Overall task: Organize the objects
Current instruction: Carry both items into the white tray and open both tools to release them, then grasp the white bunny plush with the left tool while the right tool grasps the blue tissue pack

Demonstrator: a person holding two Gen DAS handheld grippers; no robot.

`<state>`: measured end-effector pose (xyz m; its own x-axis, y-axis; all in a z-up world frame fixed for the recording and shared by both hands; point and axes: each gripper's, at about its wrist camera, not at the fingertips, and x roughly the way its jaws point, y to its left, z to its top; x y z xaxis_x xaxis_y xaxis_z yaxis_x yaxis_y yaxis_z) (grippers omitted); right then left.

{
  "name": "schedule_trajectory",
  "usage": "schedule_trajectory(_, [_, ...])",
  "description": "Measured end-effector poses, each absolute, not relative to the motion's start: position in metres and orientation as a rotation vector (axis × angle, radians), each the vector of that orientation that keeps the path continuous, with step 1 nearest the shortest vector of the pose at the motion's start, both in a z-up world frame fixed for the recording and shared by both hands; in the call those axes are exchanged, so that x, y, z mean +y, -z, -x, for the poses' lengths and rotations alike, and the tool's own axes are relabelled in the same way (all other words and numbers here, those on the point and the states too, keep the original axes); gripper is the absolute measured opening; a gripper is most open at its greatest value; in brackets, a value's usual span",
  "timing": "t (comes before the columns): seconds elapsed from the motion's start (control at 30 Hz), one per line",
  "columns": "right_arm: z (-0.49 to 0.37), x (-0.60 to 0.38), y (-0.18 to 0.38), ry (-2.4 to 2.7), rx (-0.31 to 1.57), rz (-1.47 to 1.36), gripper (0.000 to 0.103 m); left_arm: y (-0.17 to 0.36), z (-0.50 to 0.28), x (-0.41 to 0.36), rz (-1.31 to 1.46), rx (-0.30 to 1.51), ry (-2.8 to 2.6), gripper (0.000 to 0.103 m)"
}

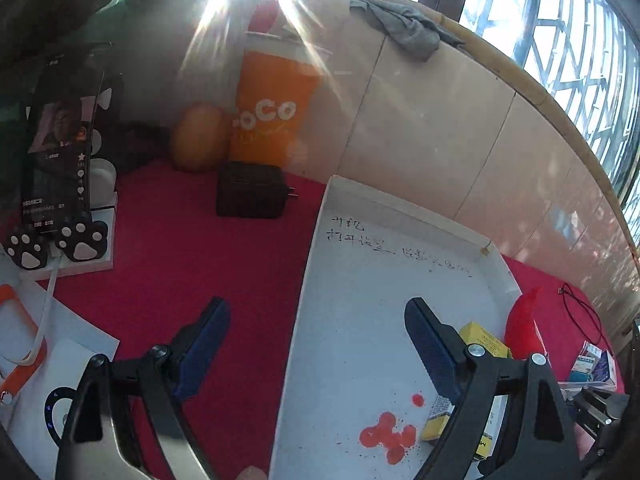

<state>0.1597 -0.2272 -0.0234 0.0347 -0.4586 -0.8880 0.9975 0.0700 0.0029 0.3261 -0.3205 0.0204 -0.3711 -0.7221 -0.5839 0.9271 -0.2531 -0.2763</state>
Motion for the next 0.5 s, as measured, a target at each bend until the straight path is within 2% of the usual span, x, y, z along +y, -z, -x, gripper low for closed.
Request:
schedule_trajectory(0.13, [-0.143,-0.207,-0.003,1.364,0.714,-0.821,0.083,-0.037,-0.333,-0.301,-0.35,0.646,1.821,0.089])
schedule_trajectory(0.3, [-0.123,-0.145,-0.076,1.403,0.47,-0.663,0.083,-0.083,-0.351,-0.251,-0.17,0.602,1.91,0.089])
schedule_trajectory(0.5, [-0.063,-0.044,-0.143,1.563,0.19,-0.551,0.086,-0.109,-0.294,-0.202,-0.208,0.576,2.203,0.091])
